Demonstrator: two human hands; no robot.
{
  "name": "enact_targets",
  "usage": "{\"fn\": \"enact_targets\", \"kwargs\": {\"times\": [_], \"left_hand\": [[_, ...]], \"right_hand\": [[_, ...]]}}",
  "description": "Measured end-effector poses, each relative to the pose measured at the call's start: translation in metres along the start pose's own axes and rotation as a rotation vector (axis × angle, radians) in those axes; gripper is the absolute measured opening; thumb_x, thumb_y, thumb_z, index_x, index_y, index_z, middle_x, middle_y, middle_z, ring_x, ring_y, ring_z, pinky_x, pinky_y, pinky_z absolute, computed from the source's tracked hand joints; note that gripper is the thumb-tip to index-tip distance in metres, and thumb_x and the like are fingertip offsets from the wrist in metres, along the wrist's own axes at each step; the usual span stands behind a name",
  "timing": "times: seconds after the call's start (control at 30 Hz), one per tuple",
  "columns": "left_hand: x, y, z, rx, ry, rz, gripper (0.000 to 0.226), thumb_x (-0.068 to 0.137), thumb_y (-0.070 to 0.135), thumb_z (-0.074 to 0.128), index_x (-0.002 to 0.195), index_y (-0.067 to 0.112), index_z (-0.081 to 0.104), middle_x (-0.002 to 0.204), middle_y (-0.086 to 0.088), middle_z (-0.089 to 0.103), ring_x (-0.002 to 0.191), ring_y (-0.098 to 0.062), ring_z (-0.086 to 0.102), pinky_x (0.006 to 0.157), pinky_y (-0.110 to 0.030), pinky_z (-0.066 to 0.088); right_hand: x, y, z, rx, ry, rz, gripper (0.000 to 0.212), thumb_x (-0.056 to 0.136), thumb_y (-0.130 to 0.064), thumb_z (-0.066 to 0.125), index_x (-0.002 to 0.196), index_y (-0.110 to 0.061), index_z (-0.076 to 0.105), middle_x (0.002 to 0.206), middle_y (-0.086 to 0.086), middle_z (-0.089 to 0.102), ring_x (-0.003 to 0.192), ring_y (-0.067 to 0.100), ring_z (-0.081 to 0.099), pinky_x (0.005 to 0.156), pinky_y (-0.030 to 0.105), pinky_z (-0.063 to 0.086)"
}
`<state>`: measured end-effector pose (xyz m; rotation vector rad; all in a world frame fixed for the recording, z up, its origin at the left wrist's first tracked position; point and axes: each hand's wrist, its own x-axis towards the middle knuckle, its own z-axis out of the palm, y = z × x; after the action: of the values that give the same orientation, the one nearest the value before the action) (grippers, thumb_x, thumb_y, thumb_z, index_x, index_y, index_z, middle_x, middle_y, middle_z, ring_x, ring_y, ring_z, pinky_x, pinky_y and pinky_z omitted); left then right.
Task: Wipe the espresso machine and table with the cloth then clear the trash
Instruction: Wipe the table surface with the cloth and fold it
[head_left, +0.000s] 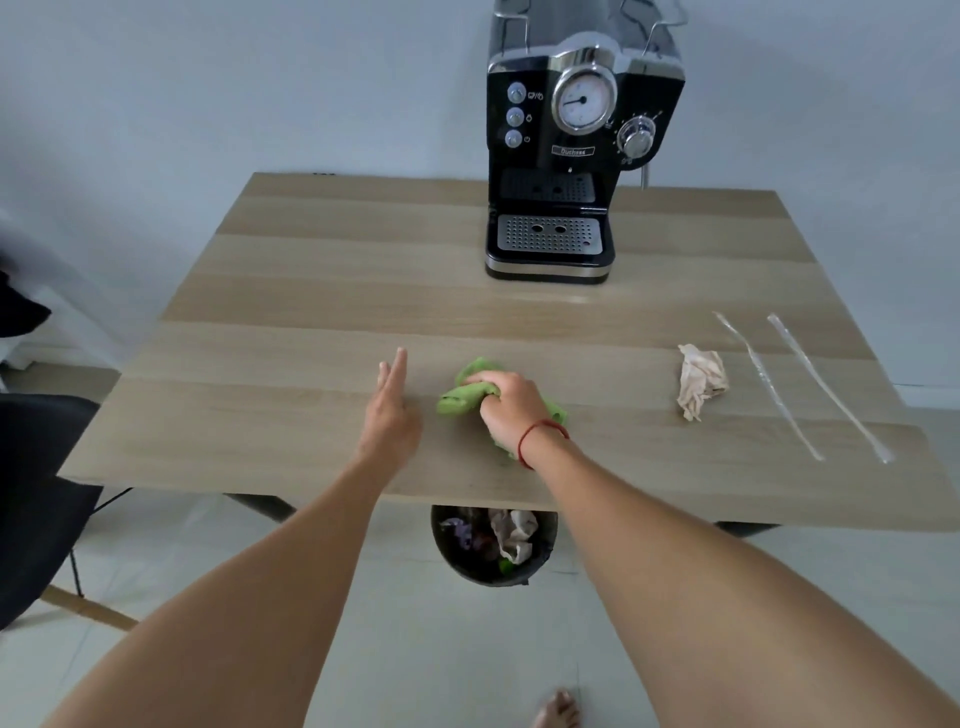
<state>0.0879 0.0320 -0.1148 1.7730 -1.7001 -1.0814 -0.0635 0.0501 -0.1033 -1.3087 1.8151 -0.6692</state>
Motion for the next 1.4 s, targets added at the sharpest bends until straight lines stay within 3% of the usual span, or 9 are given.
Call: {"fn": "enact_targets", "kwargs": {"times": [0.13,0.23,0.4,0.63,0.9,1.07,1.2,1.33,1.4], "left_hand": [[0.000,-0.005,-0.018,0.018,-0.009,0.096,0.084,0.091,-0.017,0.033,0.152,0.036,0.010,0.162,-0.007,-0.004,0.147,-0.029,0.018,0.111,-0.041,0.036],[0.001,-0.027,-0.039,0.083,0.080,0.059,0.076,0.091,-0.012,0.037,0.154,0.026,0.015,0.162,-0.009,0.003,0.149,-0.025,0.007,0.120,-0.039,0.018],[-0.010,-0.093,-0.078,0.427,0.190,-0.163,0.061,0.094,0.005,0.034,0.153,0.013,0.018,0.161,-0.011,0.007,0.149,-0.026,-0.004,0.120,-0.047,-0.001],[-0.018,-0.105,-0.085,0.478,-0.012,-0.279,0.058,0.102,0.031,0.019,0.154,0.019,-0.005,0.161,-0.001,-0.015,0.148,-0.024,-0.017,0.119,-0.043,-0.009],[-0.017,-0.113,-0.081,0.469,0.019,-0.261,0.057,0.102,0.029,0.017,0.154,0.027,-0.006,0.160,0.005,-0.019,0.147,-0.016,-0.020,0.118,-0.038,-0.014],[-0.008,-0.099,-0.078,0.465,0.019,-0.319,0.058,0.102,0.030,0.020,0.154,0.023,-0.002,0.161,0.001,-0.014,0.148,-0.019,-0.016,0.119,-0.039,-0.010],[0.016,-0.060,-0.053,0.474,-0.083,-0.250,0.058,0.102,0.032,0.020,0.154,0.022,-0.003,0.161,-0.002,-0.017,0.148,-0.020,-0.018,0.119,-0.039,-0.010],[0.040,-0.032,-0.017,0.502,-0.117,-0.241,0.059,0.100,0.035,0.021,0.152,0.035,-0.007,0.159,0.003,-0.023,0.146,-0.019,-0.023,0.117,-0.039,-0.015],[0.050,-0.025,-0.009,0.518,-0.122,-0.254,0.059,0.100,0.037,0.021,0.152,0.037,-0.007,0.159,0.004,-0.023,0.146,-0.019,-0.023,0.117,-0.040,-0.016]], "right_hand": [[0.004,-0.022,0.019,-0.014,0.012,-0.062,0.054,0.084,0.005,0.035,0.121,-0.020,0.064,0.137,0.007,0.054,0.098,0.024,0.060,0.082,0.025,0.047],[0.007,-0.047,0.053,-0.119,-0.098,-0.182,0.058,0.086,0.009,0.035,0.135,-0.016,0.054,0.154,0.001,0.033,0.144,0.019,0.026,0.118,0.025,0.018],[-0.008,-0.063,0.090,-0.480,-0.438,-0.325,0.066,0.088,0.008,0.033,0.144,-0.025,0.040,0.160,-0.006,0.012,0.149,0.021,-0.001,0.120,0.040,-0.006],[0.001,-0.041,0.030,-0.533,-0.295,-0.155,0.050,0.085,0.005,0.039,0.119,-0.018,0.067,0.139,0.001,0.054,0.131,0.024,0.046,0.112,0.031,0.032],[-0.001,-0.073,0.128,-0.511,-0.360,-0.393,0.070,0.082,0.009,0.035,0.141,-0.027,0.045,0.159,-0.006,0.019,0.149,0.016,0.005,0.121,0.042,-0.005],[0.019,-0.029,0.097,-0.364,-0.399,-0.275,0.060,0.079,0.005,0.036,0.122,-0.028,0.064,0.152,-0.002,0.036,0.147,0.026,0.019,0.122,0.041,0.006],[0.029,-0.021,0.031,-0.249,-0.120,-0.248,0.053,0.077,0.007,0.040,0.113,-0.019,0.071,0.129,0.003,0.063,0.125,0.021,0.053,0.109,0.026,0.035],[0.042,0.010,-0.028,-0.089,0.297,-0.175,0.060,0.079,0.011,0.040,0.129,-0.016,0.060,0.136,0.005,0.057,0.108,0.011,0.059,0.106,0.030,0.037],[0.059,0.031,-0.050,-0.124,0.466,-0.066,0.059,0.081,0.008,0.041,0.134,-0.015,0.055,0.140,0.008,0.051,0.122,0.023,0.052,0.109,0.033,0.035]]}}
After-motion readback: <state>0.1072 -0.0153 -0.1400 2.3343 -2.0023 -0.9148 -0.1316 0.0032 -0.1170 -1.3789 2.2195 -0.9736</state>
